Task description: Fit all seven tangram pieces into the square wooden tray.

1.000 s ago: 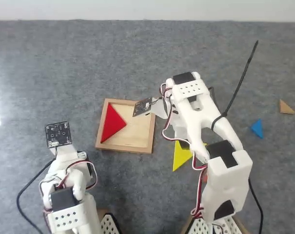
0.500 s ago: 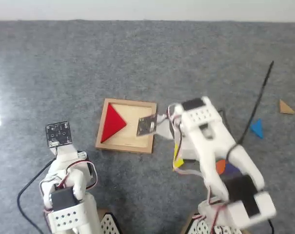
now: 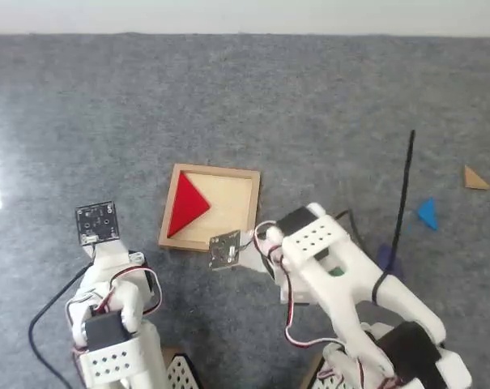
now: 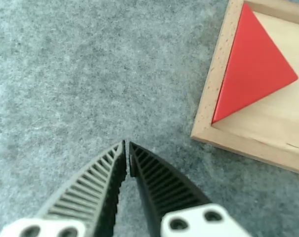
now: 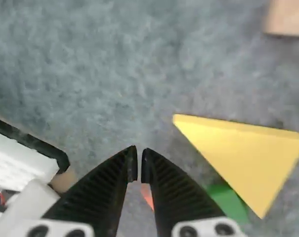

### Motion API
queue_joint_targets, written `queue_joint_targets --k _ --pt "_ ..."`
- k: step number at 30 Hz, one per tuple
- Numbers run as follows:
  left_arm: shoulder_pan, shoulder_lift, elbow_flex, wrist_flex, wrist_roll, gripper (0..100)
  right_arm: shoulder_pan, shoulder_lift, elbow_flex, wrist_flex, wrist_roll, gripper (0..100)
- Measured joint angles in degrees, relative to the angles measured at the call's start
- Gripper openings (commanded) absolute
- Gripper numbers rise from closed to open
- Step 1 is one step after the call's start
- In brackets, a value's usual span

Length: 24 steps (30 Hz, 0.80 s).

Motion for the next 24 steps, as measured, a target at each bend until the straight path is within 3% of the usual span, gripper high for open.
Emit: queue_joint_targets --k 12,19,24 --pt "0.00 0.00 0.00 0.00 0.00 1 10.64 0.00 5.71 -25.41 -0.53 0.9" --pt "0.00 0.00 0.00 0.00 0.00 1 12.48 6.51 5.45 -41.32 -3.43 1.3" --pt "0.00 0.00 0.00 0.00 0.00 1 15.65 10.02 -1.49 -39.21 -9.23 6.8"
